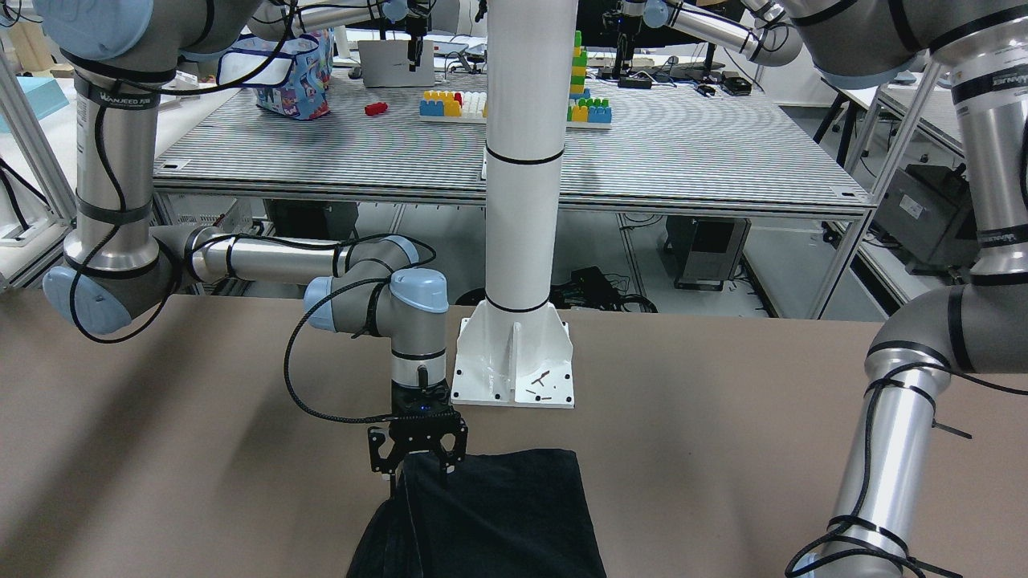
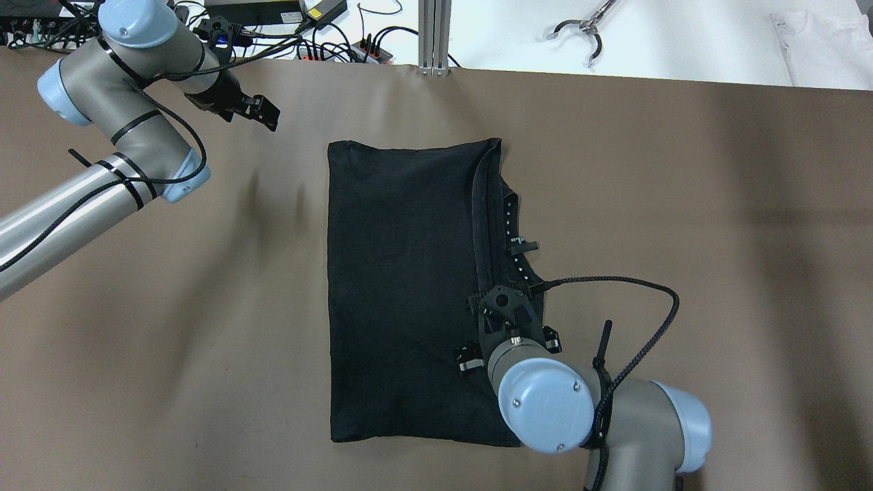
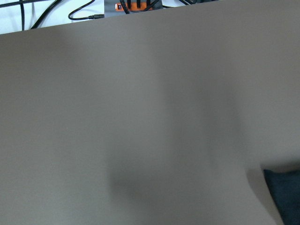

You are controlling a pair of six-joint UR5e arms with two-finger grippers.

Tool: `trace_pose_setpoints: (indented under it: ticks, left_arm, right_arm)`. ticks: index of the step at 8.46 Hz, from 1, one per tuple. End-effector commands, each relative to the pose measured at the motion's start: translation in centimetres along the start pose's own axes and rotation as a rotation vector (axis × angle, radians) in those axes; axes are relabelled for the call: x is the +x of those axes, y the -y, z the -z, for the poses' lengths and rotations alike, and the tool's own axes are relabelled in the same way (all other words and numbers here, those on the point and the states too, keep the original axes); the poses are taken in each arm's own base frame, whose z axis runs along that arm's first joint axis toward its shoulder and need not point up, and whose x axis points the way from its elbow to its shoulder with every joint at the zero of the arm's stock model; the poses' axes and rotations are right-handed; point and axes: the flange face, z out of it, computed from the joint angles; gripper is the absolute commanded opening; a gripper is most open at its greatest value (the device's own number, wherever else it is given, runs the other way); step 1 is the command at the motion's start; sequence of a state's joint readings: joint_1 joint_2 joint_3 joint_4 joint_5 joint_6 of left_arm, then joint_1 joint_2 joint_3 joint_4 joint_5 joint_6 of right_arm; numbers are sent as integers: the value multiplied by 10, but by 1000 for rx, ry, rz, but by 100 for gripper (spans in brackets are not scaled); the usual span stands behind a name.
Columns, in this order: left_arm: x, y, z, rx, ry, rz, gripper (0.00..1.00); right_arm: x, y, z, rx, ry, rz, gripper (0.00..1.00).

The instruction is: Fold clothes

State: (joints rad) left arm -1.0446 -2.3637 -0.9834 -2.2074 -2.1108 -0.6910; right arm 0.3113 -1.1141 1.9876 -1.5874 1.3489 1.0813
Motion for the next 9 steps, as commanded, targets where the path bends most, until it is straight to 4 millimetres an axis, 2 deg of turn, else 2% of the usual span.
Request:
trace_pose_setpoints:
  ticks: [1,2,5,7,8,9]
  left_arm:
    - [0,-1,0,-1,-1,1,100]
    - [0,-1,0,-1,-1,1,100]
    - [1,0,1,0,-2,0,100]
    - [0,0,0,-1,-1,1,100]
    - [0,0,0,-1,-1,1,100]
    - [0,0,0,-1,-1,1,100]
  right_arm:
    - [5,48,-30,-28,-45,27,91]
    - [-2,50,-54,-57,-77,62,91]
    - [4,40,-91,-123,-127,112,91]
    - [5,36,-96,-151,-130,115,91]
    - [8,39,-96,-152,-134,122,91]
    - [19,51,-96,-142,-145,127,91]
